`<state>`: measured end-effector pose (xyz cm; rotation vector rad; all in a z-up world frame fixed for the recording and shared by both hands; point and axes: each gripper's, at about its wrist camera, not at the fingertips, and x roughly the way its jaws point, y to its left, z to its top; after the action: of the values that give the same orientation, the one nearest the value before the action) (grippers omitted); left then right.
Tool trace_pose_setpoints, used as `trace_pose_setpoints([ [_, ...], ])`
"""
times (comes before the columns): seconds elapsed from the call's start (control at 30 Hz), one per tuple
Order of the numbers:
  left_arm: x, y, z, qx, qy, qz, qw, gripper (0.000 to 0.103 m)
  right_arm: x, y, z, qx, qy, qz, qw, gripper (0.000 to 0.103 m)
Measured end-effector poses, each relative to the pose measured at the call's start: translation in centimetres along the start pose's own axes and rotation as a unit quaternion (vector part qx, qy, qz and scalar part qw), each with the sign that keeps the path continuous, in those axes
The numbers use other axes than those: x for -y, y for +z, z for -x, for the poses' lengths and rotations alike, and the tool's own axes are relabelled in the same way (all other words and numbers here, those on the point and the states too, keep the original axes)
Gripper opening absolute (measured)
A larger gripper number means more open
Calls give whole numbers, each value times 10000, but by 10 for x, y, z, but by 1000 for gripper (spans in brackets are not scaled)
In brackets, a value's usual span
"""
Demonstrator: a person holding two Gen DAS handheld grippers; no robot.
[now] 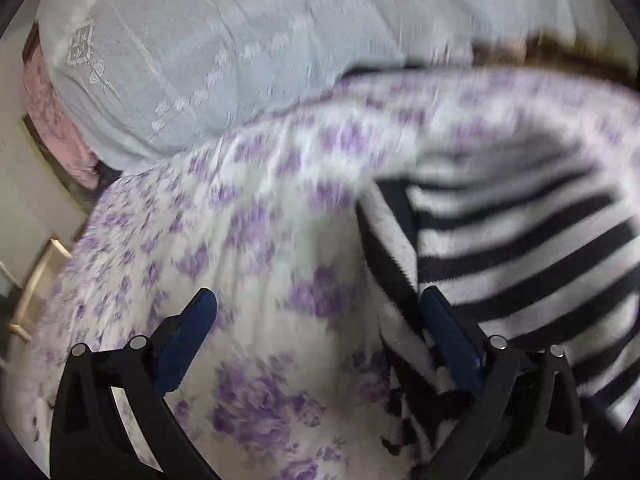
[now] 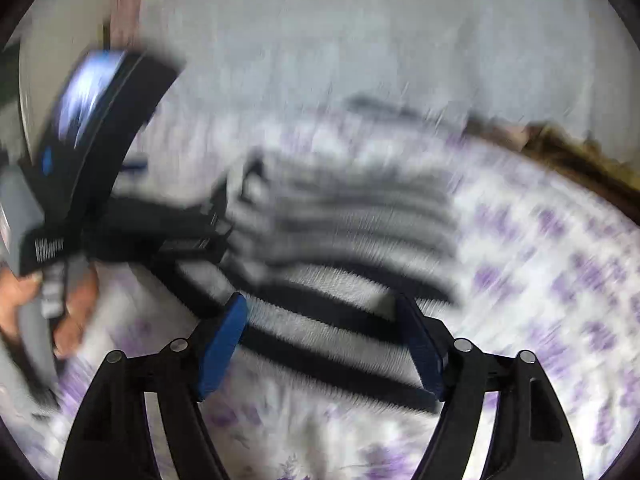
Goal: Fold small clothes
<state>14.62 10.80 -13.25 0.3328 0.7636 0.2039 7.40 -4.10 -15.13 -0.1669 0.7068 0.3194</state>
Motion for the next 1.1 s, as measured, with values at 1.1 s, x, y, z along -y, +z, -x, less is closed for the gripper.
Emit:
trace_pose_setpoints([
  [1.1, -51, 10, 14, 231, -1277, 1477, 9805, 99, 96, 29, -12, 543, 475, -1867, 9798, 88],
])
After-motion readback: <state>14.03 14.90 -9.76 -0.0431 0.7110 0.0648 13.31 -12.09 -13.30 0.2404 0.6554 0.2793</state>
